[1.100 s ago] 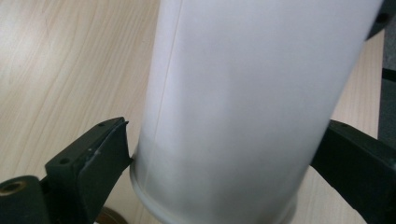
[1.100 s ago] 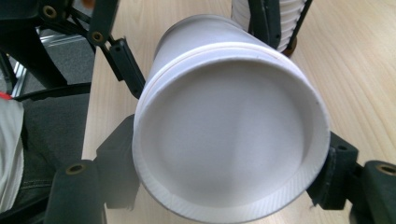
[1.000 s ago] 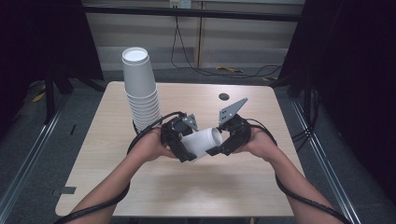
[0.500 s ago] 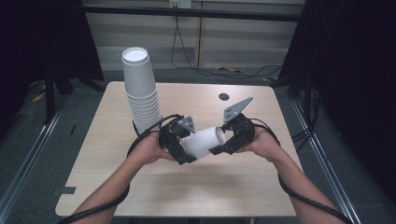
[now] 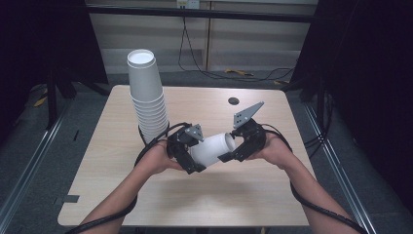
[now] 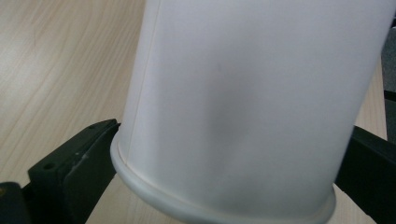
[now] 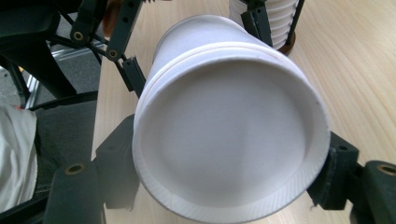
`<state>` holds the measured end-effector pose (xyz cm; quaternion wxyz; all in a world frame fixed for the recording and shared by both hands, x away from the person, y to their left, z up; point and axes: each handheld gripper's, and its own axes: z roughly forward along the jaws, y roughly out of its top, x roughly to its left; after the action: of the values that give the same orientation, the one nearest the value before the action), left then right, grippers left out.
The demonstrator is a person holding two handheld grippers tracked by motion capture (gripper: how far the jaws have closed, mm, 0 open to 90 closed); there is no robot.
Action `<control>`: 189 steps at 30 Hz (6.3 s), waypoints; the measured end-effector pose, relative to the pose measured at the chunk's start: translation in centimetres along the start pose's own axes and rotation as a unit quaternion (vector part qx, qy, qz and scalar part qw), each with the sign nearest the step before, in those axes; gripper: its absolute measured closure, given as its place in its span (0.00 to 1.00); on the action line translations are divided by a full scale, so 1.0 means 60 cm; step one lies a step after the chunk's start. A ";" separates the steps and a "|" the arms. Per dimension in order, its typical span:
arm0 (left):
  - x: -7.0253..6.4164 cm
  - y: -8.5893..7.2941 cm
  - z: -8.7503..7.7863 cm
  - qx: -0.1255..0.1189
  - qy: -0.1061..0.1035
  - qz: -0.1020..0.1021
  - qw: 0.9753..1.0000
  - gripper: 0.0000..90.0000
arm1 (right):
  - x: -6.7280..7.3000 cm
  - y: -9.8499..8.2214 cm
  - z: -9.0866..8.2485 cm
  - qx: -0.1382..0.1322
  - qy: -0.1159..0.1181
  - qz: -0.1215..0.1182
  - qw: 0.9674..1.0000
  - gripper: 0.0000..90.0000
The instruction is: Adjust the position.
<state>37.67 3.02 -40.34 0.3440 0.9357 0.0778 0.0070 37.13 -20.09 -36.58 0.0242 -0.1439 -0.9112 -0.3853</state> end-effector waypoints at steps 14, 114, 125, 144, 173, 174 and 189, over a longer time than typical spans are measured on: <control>0.000 -0.004 0.000 -0.006 -0.004 0.012 1.000 0.08 | -0.001 0.001 0.001 -0.018 0.011 0.007 1.000 0.29; -0.018 0.034 0.002 0.150 0.025 0.063 0.986 0.16 | 0.022 0.032 0.060 0.213 -0.029 -0.059 0.975 0.30; -0.018 0.030 0.001 0.120 0.024 0.069 0.990 0.10 | 0.023 0.020 0.053 0.193 -0.033 -0.057 0.979 0.31; -0.007 0.016 -0.022 0.043 0.015 0.040 0.998 0.00 | 0.016 -0.002 0.042 0.159 -0.028 -0.052 0.985 0.30; 0.003 -0.001 -0.032 -0.077 -0.026 0.007 0.997 0.00 | 0.005 -0.030 0.016 0.039 -0.007 -0.025 0.999 0.30; 0.003 0.000 -0.033 -0.075 -0.027 0.010 0.997 0.00 | 0.005 -0.031 0.016 0.035 -0.006 -0.026 0.999 0.30; 0.011 -0.001 -0.046 -0.115 -0.039 -0.020 0.992 0.04 | 0.005 -0.033 0.019 0.012 -0.001 -0.024 1.000 0.30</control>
<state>38.10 4.93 -38.32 0.4523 0.8877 0.0815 -0.0271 36.39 -20.52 -38.71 0.0159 -0.1220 -0.9188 -0.3750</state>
